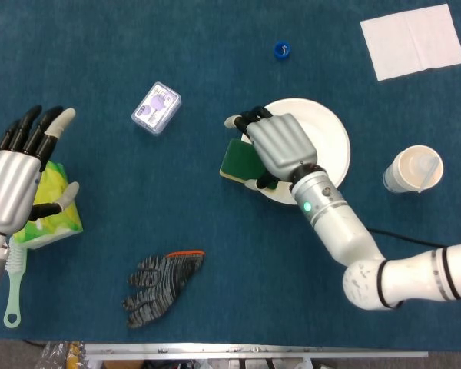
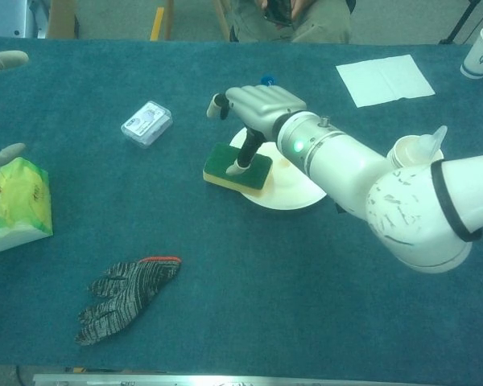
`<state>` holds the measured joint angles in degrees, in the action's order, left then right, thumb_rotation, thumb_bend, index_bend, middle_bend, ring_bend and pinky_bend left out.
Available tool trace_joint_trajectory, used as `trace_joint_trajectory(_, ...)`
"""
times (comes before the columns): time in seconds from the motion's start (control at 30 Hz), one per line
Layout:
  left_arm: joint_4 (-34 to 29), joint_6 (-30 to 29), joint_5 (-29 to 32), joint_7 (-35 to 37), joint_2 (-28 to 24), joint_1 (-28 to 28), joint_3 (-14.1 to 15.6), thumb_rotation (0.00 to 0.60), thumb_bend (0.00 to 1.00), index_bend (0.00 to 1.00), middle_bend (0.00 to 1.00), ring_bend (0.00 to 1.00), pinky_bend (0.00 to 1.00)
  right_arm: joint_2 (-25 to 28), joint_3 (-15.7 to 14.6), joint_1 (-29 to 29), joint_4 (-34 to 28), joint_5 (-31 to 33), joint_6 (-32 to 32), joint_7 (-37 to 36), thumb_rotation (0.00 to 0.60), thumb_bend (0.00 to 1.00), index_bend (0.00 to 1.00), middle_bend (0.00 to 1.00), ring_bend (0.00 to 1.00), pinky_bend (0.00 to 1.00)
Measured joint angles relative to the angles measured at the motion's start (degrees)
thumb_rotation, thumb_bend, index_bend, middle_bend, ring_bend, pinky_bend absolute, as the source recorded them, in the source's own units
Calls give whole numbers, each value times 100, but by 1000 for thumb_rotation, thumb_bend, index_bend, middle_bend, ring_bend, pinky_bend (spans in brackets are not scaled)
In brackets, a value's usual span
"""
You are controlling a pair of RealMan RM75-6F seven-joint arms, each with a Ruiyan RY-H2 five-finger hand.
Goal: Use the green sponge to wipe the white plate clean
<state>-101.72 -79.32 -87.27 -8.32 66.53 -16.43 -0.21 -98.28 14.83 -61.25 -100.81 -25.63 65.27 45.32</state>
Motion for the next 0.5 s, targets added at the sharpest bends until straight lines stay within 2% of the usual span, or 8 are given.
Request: trace_joint_trajectory(0.5,106,89,-5,140,28,43,-33,533,280,40,65,0,114,-483,-80,-252,765,415,-111,315,570,0,222,240,155,475)
